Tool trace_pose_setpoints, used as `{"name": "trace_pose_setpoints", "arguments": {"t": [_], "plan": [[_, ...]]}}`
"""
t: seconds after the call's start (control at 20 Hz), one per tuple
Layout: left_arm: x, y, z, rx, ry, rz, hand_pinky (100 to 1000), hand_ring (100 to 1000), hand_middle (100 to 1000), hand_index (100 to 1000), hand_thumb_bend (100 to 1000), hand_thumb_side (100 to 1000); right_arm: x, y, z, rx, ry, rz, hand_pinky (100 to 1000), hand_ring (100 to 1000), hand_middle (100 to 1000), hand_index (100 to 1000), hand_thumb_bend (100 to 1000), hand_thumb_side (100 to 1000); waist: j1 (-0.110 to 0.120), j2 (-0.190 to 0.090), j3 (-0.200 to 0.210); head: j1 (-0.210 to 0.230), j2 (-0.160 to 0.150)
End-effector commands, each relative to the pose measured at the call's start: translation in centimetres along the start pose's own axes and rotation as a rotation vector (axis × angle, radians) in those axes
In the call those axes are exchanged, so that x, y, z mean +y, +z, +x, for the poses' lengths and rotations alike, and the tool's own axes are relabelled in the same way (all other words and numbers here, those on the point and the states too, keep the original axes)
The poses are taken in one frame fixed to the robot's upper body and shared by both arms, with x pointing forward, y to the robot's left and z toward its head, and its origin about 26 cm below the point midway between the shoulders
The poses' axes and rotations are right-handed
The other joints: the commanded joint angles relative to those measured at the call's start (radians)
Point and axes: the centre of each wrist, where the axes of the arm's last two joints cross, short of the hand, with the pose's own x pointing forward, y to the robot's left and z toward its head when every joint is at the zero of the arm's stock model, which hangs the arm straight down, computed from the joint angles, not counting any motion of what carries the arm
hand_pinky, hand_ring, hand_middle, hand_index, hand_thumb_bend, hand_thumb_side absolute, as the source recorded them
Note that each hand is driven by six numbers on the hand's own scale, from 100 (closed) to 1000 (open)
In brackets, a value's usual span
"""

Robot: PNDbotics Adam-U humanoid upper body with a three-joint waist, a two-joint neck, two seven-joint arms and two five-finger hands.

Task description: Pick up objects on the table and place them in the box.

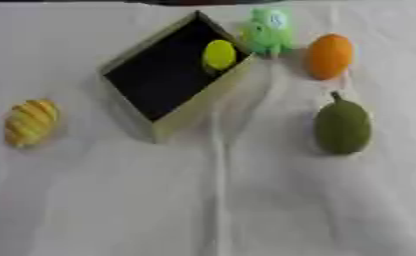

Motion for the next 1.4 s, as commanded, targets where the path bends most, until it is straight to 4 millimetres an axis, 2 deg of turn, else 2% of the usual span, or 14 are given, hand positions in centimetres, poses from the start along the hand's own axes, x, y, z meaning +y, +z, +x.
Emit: {"name": "trace_pose_setpoints", "arguments": {"t": [0.05,0.35,0.65,0.9,1.1,1.3,1.4], "plan": [[0.1,-0.9,0.5,-0.037,0.005,-0.005,718,739,739,852,463,421,-0.3,-0.9,0.6,-0.033,0.016,0.022,862,808,676,778,100,462,0.0,-0.025,0.003,-0.006,-0.007],[0.3,-1.1,0.5,-0.042,-0.005,0.0,718,740,739,852,466,418,-0.8,-1.1,0.9,-0.028,0.041,0.025,864,816,676,778,100,462,0.001,-0.023,0.007,0.001,0.009],[1.1,-1.1,0.4,-0.039,-0.049,-0.005,718,740,739,851,467,417,-2.7,-0.6,1.5,0.01,0.203,0.162,856,835,676,784,100,461,-0.013,-0.029,-0.009,0.027,0.036],[1.5,-1.0,0.3,-0.039,-0.073,-0.021,718,740,739,851,466,417,-4.3,0.2,2.2,0.032,0.385,0.398,842,846,699,803,109,481,-0.028,-0.038,-0.025,0.04,0.05],[1.8,-1.0,0.3,-0.038,-0.089,-0.036,717,740,739,851,464,418,-5.2,0.6,2.7,0.052,0.515,0.584,835,860,735,825,195,519,-0.036,-0.042,-0.036,0.052,0.045],[2.0,-0.9,0.2,-0.032,-0.102,-0.047,716,739,738,851,463,421,-5.5,1.6,2.9,0.087,0.586,0.813,848,884,781,854,233,649,-0.042,-0.043,-0.044,0.062,0.038],[2.1,-0.8,0.2,-0.031,-0.106,-0.049,716,739,738,851,463,421,-5.7,2.1,2.9,0.105,0.603,0.921,847,889,797,862,241,660,-0.044,-0.043,-0.046,0.065,0.034]]}}
